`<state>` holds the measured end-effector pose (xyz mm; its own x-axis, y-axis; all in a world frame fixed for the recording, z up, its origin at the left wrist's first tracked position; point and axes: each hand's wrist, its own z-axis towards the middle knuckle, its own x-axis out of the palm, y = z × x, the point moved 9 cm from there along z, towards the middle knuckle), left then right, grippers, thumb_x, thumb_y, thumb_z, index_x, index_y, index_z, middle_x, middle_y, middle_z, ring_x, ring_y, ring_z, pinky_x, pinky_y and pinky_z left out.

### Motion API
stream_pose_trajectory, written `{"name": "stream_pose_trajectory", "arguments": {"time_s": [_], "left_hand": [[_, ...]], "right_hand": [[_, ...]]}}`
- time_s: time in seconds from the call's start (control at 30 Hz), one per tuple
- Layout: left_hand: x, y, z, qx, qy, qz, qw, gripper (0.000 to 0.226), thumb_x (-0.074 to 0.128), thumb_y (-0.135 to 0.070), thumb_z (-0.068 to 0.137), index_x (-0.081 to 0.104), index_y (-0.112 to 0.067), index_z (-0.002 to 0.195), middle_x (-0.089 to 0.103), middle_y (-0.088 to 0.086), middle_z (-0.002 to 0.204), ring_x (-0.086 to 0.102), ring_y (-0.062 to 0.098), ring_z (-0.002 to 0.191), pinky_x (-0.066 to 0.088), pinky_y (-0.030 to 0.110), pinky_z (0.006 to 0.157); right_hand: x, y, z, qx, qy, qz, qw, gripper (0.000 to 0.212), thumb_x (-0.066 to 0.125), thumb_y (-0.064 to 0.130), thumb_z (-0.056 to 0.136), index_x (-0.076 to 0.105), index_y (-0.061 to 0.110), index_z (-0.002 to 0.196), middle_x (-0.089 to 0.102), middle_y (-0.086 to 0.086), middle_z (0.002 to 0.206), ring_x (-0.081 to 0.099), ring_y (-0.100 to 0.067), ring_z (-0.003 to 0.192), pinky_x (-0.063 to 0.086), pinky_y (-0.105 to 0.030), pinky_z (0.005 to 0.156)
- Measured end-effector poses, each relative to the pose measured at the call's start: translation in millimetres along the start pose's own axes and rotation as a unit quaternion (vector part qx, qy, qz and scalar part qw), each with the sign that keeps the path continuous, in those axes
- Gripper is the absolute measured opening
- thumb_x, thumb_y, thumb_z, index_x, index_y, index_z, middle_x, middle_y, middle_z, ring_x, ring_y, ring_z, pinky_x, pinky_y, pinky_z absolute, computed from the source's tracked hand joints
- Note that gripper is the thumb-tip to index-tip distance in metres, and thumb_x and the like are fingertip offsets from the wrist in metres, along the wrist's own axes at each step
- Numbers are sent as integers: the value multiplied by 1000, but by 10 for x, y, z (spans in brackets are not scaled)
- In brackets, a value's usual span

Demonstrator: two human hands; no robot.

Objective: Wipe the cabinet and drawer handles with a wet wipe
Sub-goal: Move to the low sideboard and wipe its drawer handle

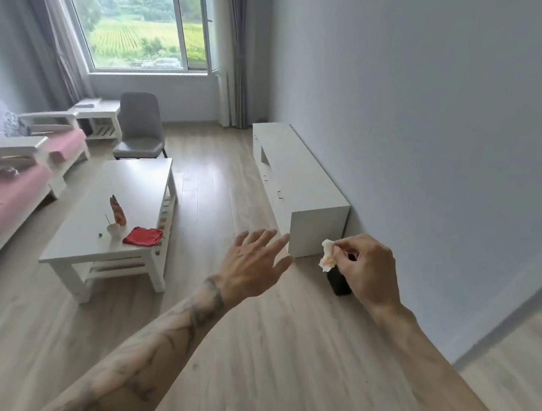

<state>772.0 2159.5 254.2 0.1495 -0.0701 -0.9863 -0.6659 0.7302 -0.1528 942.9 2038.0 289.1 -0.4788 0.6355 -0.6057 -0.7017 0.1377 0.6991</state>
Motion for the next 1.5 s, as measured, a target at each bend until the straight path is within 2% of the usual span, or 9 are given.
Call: {"name": "stream_pose_trajectory", "arguments": {"time_s": [0.07, 0.13, 0.27, 0.47, 0.57, 0.87, 1.23, 1.4, 1.5], "left_hand": [[-108, 453, 420, -13, 0, -1, 1000, 62, 28, -60, 112, 21, -35, 168, 24, -4, 174, 18, 18, 161, 12, 43, 132], [-176, 874, 868, -18, -3, -4, 1000, 61, 28, -59, 112, 20, -35, 168, 24, -4, 174, 18, 18, 161, 11, 43, 132], [-200, 1670, 1784, -17, -7, -14, 1000, 61, 26, -57, 113, 19, -33, 169, 24, -4, 174, 18, 17, 161, 11, 43, 132], [-197, 2837, 3216, -4, -9, -29, 1000, 62, 25, -58, 112, 19, -33, 169, 25, -4, 174, 20, 17, 161, 13, 43, 132], [-223, 3320, 3934, 7, -5, -30, 1000, 62, 26, -58, 112, 21, -33, 168, 26, -4, 173, 21, 17, 160, 13, 43, 132], [35, 4421, 6230, 40, 25, -11, 999, 61, 27, -56, 113, 20, -32, 169, 24, -3, 174, 19, 17, 161, 11, 43, 133], [240, 5614, 8933, 68, 67, 2, 995, 60, 29, -53, 114, 20, -31, 169, 23, -3, 175, 17, 17, 162, 11, 42, 132], [531, 6049, 10096, 125, 71, -7, 990, 60, 30, -53, 114, 21, -30, 168, 25, -3, 174, 19, 18, 161, 14, 41, 131], [785, 6353, 10757, 166, 79, -6, 983, 60, 30, -54, 113, 23, -31, 168, 26, -3, 174, 21, 18, 161, 15, 43, 131]], "right_hand": [[339, 101, 541, -8, 1, 2, 1000, 10, 77, 26, 96, 84, 22, 90, 74, 3, 91, 70, -15, 81, 57, -35, 77], [685, 170, 1058, -15, -2, -5, 1000, 8, 78, 23, 95, 85, 20, 93, 75, 3, 91, 68, -12, 80, 56, -32, 76], [1458, 221, 2009, -16, 8, -7, 1000, 7, 79, 19, 95, 85, 20, 91, 74, 9, 88, 68, 1, 80, 48, -7, 74], [2393, 244, 3416, -1, -9, -32, 999, 8, 78, 17, 95, 83, 20, 90, 75, 1, 93, 71, -12, 85, 57, -25, 79], [2736, 193, 4095, 17, -31, -43, 998, 8, 77, 18, 95, 82, 18, 89, 76, -1, 92, 71, -17, 86, 59, -40, 82], [3984, -463, 6184, 56, -57, -55, 995, 12, 75, 16, 95, 81, 17, 85, 77, -1, 89, 73, -22, 85, 58, -45, 82], [5307, -1149, 8533, 104, -38, -64, 992, 12, 77, 21, 97, 82, 15, 89, 77, -1, 90, 72, -20, 85, 60, -44, 81], [5948, -1514, 9279, 156, -70, -73, 982, 13, 76, 22, 97, 81, 19, 85, 76, 4, 87, 72, -15, 84, 59, -39, 80], [6335, -1706, 9629, 196, -89, -89, 973, 19, 76, 26, 97, 79, 24, 78, 72, 13, 79, 69, -10, 83, 59, -38, 80]]}}
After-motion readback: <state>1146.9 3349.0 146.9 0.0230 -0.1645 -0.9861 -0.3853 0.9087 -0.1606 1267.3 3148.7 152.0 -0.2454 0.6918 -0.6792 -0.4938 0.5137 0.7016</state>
